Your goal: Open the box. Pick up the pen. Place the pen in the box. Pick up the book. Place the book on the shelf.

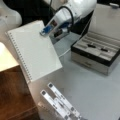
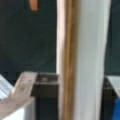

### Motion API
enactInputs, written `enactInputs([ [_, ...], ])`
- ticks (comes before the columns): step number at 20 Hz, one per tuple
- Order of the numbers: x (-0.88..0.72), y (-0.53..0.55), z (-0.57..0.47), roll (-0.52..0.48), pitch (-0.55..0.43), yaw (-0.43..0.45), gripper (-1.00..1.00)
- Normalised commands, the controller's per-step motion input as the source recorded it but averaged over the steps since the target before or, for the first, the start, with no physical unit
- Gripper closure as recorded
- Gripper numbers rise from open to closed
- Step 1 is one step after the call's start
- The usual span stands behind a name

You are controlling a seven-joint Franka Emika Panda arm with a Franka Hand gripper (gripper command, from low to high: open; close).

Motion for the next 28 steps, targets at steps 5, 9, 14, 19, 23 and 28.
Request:
enactInputs([
  [5, -0.2, -0.18, 0.13, 0.17, -0.02, -0.207, 1.0],
  [9, -0.25, -0.2, 0.09, 0.164, -0.038, -0.122, 1.0],
  [14, -0.35, -0.3, 0.05, 0.146, -0.052, -0.038, 1.0],
  [19, -0.42, -0.38, -0.01, 0.128, -0.08, 0.082, 1.0],
  [23, -0.43, -0.27, -0.03, 0.103, -0.109, 0.191, 1.0],
  [28, -0.38, -0.17, -0.01, 0.064, -0.113, 0.245, 1.0],
])
